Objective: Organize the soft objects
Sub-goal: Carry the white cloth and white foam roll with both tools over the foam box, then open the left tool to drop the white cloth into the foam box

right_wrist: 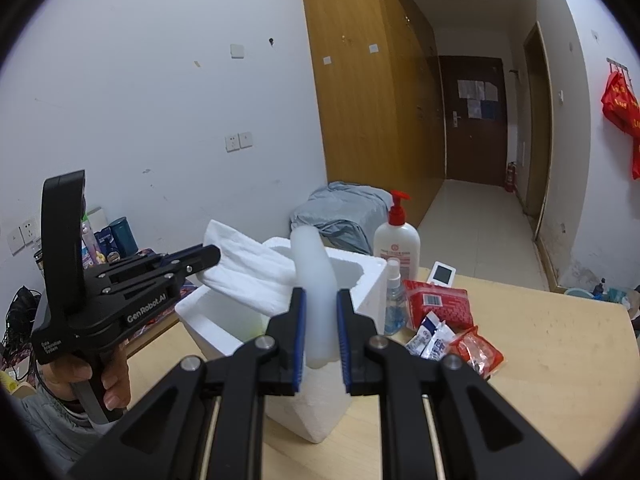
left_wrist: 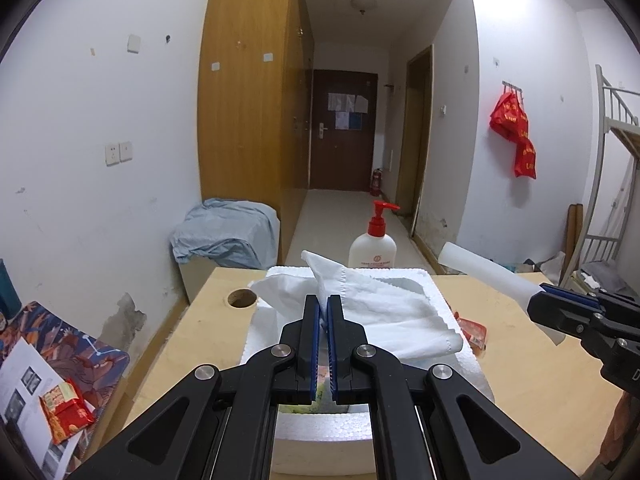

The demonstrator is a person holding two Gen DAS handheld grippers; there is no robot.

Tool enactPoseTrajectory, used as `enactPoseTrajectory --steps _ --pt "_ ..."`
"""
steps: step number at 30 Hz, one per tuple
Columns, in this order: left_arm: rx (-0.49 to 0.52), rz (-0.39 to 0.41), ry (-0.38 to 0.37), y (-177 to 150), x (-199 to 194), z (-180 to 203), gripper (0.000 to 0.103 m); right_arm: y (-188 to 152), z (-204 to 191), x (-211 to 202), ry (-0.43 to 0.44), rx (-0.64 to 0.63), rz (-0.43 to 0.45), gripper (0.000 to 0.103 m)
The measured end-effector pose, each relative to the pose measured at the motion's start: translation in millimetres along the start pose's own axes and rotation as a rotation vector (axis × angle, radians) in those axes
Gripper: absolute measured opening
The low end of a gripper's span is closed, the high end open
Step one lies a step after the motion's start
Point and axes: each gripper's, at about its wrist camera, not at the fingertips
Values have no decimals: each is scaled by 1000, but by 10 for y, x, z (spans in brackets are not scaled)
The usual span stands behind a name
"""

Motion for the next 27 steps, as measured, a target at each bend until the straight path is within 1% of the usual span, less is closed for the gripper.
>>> enactPoseTrajectory --steps 3,4,6,7,8,9,10,12,14,16,17,27 --pt "-3 -13 -2 -14 20 -8 8 1 6 3 2 0 1 18" --pt "1 -19 -7 -22 35 -5 11 1 1 8 2 0 0 18" --pt "5 -31 -6 -38 64 5 26 4 -8 12 0 -1 -2 18" --pt "7 -33 -4 -45 72 6 47 2 -11 9 0 -1 -2 18" --pt "8 -32 -1 -53 71 12 61 -4 -4 10 1 0 -2 18" --pt "7 -21 4 -60 58 11 66 -4 -7 15 1 -1 -2 18" --pt "8 -8 14 -63 38 13 69 -3 -7 18 1 -1 -3 18" --pt "15 4 29 -57 14 13 71 -3 -5 18 0 0 -4 18" --pt "16 -1 33 -54 21 15 84 -8 -4 23 1 0 -5 18" --pt "20 0 47 -71 23 12 88 -17 -5 38 2 -1 -7 18" --pt "19 2 57 -78 18 8 92 -23 2 43 2 0 -8 18" --pt "-1 12 73 -105 -66 -71 92 -32 -11 64 5 -4 -10 18"
Point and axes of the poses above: each gripper's, at about its wrist camera, not at the fingertips, and x roughly the way its jaws point, z to its right, y to its top, and after that the axes turned 13 degrees about x, right-handed
